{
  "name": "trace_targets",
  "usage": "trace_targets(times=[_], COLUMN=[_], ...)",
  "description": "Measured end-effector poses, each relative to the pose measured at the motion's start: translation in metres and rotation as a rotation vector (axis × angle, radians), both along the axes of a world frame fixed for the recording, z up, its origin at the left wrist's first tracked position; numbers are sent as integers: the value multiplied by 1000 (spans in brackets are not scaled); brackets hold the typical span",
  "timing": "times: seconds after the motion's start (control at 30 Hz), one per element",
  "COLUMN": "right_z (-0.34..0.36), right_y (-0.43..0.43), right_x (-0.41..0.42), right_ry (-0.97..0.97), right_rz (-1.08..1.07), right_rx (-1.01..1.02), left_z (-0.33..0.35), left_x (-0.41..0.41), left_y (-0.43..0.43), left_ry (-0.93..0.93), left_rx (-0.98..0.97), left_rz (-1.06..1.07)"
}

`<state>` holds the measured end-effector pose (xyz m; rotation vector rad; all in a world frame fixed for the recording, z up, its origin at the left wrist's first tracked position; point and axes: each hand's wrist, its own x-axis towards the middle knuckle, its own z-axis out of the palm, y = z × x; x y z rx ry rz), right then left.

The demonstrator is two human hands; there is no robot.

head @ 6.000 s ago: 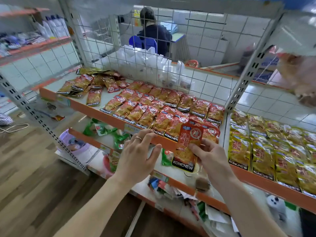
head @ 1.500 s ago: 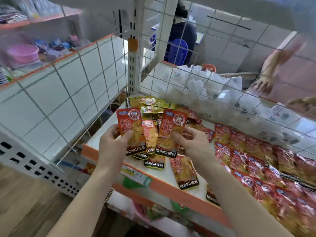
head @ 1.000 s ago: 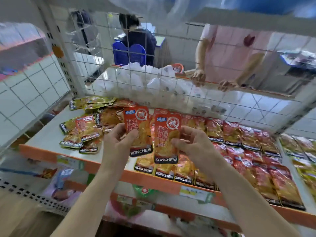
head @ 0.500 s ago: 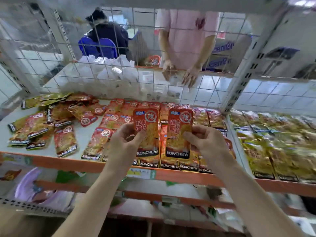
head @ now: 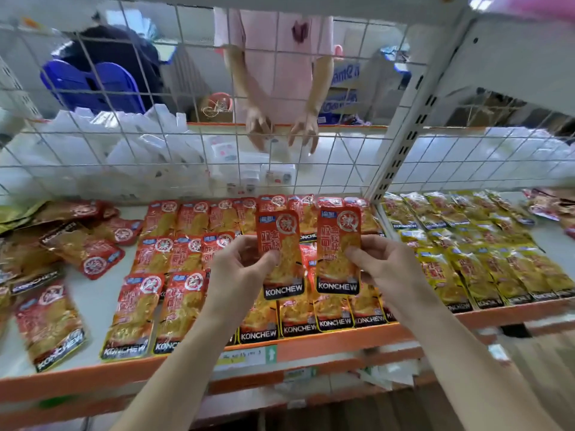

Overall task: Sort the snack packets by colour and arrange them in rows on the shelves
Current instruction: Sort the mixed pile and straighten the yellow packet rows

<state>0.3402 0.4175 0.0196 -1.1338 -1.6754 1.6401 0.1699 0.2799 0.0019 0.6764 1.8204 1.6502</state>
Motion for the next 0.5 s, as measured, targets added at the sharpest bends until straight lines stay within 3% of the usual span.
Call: trace_targets(times=[0.23,0.5], right_z=[-7,-14], right_y=[12,68], right_x=[8,30], right_ry=[-19,-57], right_rz=[-87,-36], right_rx=[-8,11], left_z=[-9,-11], left_x=[1,25], left_y=[25,68], left_ry=[24,65], left_rx=[-18,-63], left_rz=[-62,-34])
